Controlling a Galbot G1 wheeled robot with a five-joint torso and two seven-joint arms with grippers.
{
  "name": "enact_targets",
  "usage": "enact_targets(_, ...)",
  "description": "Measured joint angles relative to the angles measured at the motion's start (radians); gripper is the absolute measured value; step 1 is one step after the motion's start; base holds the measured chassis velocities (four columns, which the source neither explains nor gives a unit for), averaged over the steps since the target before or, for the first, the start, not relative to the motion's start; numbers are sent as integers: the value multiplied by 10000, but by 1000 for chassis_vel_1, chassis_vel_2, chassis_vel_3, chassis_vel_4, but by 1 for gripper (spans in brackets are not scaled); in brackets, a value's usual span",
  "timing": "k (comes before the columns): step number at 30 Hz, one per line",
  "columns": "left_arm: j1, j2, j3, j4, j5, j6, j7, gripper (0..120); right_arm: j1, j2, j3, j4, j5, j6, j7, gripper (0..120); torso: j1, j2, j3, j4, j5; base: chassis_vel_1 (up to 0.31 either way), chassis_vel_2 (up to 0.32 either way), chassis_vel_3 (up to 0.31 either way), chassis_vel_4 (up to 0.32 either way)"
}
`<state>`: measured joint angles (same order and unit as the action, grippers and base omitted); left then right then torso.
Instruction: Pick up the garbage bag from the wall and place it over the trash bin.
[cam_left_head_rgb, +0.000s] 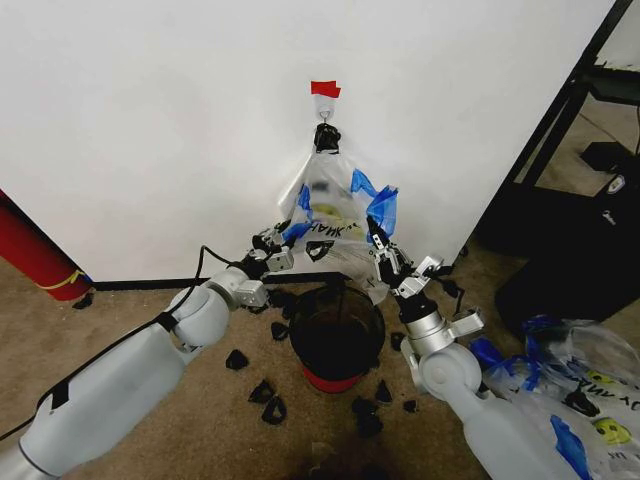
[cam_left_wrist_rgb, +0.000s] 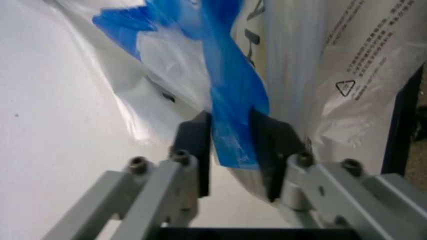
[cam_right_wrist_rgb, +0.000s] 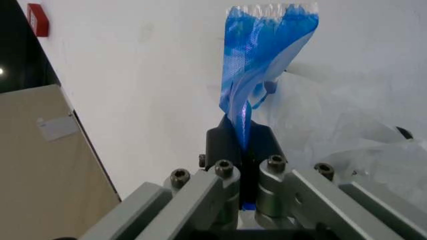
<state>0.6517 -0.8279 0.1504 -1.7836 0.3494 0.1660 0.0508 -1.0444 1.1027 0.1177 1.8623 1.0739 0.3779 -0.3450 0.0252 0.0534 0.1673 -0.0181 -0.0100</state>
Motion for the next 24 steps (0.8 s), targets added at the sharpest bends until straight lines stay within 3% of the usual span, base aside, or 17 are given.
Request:
enact_targets(6, 3, 2, -26, -52, -176, 7, -35, 0, 17, -19, 1, -3, -53, 16, -26, 0, 0, 0, 0, 0, 0, 0, 0, 0, 0)
enact_targets(14, 220, -39, -327, -493, -1117, -24, -482, 0, 66, 18, -14, -199, -114, 56, -39, 0, 0, 0, 0, 0, 1, 0, 0, 0, 0)
enact_targets(17, 594, -178, -643, -730, -3251, -120, -1077, 0, 16, 8, 85, -320, -115, 161, -109, 0, 0, 0, 0, 2, 1, 0, 0, 0, 0)
enact_targets(18, 594, -178, -643, -730, -3251, -120, -1077, 0, 16, 8, 85, -320, -115, 161, -109, 0, 0, 0, 0, 2, 1, 0, 0, 0, 0)
enact_targets(20, 857, -359, -743, -808, -4953, -368, -1526, 0, -16, 3, 146, -413, -105, 227, -172, 0, 0, 0, 0, 0, 1, 0, 0, 0, 0)
enact_targets(24, 1308, -828, -853, -516, -7795, -1861, -1538, 0, -33, 27, 158, -478, 76, 266, -211, 0, 0, 0, 0, 1, 1, 0, 0, 0, 0)
